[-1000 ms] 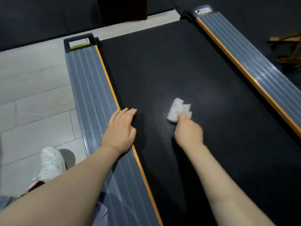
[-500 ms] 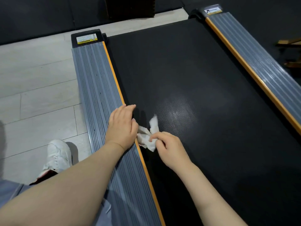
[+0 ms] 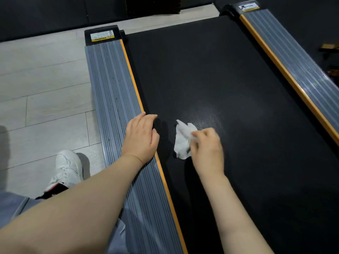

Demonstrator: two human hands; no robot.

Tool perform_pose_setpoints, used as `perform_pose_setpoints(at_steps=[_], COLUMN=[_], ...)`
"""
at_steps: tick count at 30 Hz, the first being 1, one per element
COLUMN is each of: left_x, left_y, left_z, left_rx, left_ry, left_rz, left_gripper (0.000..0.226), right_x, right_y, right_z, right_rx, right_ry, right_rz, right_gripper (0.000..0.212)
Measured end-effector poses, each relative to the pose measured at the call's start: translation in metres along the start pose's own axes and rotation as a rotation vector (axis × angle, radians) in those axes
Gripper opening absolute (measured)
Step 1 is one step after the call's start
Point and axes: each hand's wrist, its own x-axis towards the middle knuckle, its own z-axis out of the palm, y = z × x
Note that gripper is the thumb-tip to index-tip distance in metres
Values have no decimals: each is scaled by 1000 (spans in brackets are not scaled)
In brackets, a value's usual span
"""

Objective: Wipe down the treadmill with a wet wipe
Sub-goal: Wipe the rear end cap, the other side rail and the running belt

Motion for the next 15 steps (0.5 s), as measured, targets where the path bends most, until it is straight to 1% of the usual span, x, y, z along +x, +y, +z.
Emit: perform_pose_setpoints(at_steps=[2,4,7,9,10,12,15], left_x=[0,1,1,1,1,1,0], left_y=[1,1,0,0,0,0,0], left_z=[0,1,2,2,2,2,2], left_rx=[3,8,18,26,28,32,33], left_ry=[0,-3,-13,-19,-21,-23,-27], left_rz=[1,1,7,6,4,4,6], left_gripper=[43,42,42,44,45,45,41], right_x=[-5,-7,-1,3,4,2,0], right_y=[-1,2,13,18,18,15,15], right_z=[15,19,8,4,5,13,25], right_rx=[14,91,320,350,319,169,-160], right_ry=[-59,-109,-185,-258,-286,-285,-157], right_rz=[-76,-128,-78,-6,3,-73,-265], right_gripper=[14,20,29,32,31,30,29])
